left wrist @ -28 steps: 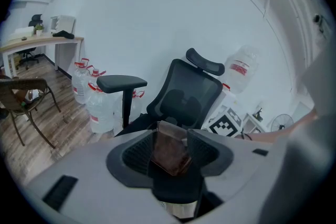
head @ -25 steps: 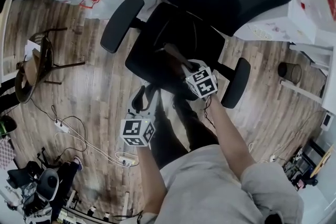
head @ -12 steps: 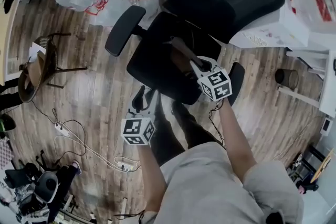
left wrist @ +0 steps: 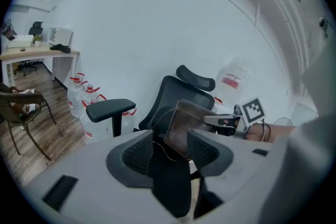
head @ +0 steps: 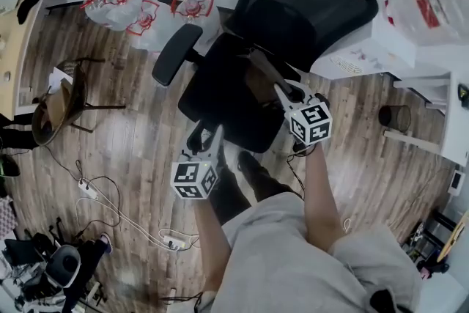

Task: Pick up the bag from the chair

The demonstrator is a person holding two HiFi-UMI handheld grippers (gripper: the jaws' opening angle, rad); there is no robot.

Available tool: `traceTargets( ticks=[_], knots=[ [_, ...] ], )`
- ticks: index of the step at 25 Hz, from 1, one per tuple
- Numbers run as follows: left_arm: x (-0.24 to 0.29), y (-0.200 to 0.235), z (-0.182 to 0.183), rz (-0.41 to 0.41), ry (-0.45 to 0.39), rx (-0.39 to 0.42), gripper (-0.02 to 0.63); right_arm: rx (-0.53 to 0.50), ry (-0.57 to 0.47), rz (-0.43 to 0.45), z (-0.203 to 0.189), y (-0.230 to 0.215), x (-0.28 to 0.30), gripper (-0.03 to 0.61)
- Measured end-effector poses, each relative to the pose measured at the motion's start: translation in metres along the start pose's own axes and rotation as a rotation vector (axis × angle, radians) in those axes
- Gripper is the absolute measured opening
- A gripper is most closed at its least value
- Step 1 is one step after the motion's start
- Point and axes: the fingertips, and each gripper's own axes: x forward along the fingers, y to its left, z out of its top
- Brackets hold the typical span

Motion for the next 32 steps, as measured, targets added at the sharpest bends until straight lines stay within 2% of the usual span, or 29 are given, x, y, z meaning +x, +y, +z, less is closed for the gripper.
traceTargets(
  ticks=[5,13,17,19,24,27,32],
  knots=[
    [-0.01,-0.007,0.013,-0.016,-0.003,0.033,0.196,-0.007,-0.041,-0.016,0.018,0.005,-0.022,0.048],
    [-0.024,-0.033,0.052,-0.057,-0.053,0.129,0.196,-0.195,-0.113,0.107,0.071,0.026,-0.07,0.046],
    [-0.029,-0.033,0.075,-0.053,-0.077,0.161,0.198,-0.26,-0.147,0.193,0.098,0.045,-0.091,0.046],
    [-0.03,-0.032,0.086,-0.057,-0.081,0.162,0.226,-0.289,-0.168,0.251,0.11,0.056,-0.102,0.046],
    [-0.029,-0.056,0.097,-0.151,-0.06,0.19,0.278,-0.399,-0.206,0.392,0.133,0.089,-0.133,0.044],
    [-0.03,-0.064,0.095,-0.175,-0.04,0.211,0.301,-0.458,-0.248,0.478,0.147,0.115,-0.151,0.044],
    [-0.037,-0.074,0.1,-0.219,-0.063,0.239,0.321,-0.469,-0.325,0.619,0.167,0.143,-0.177,0.044]
  ],
)
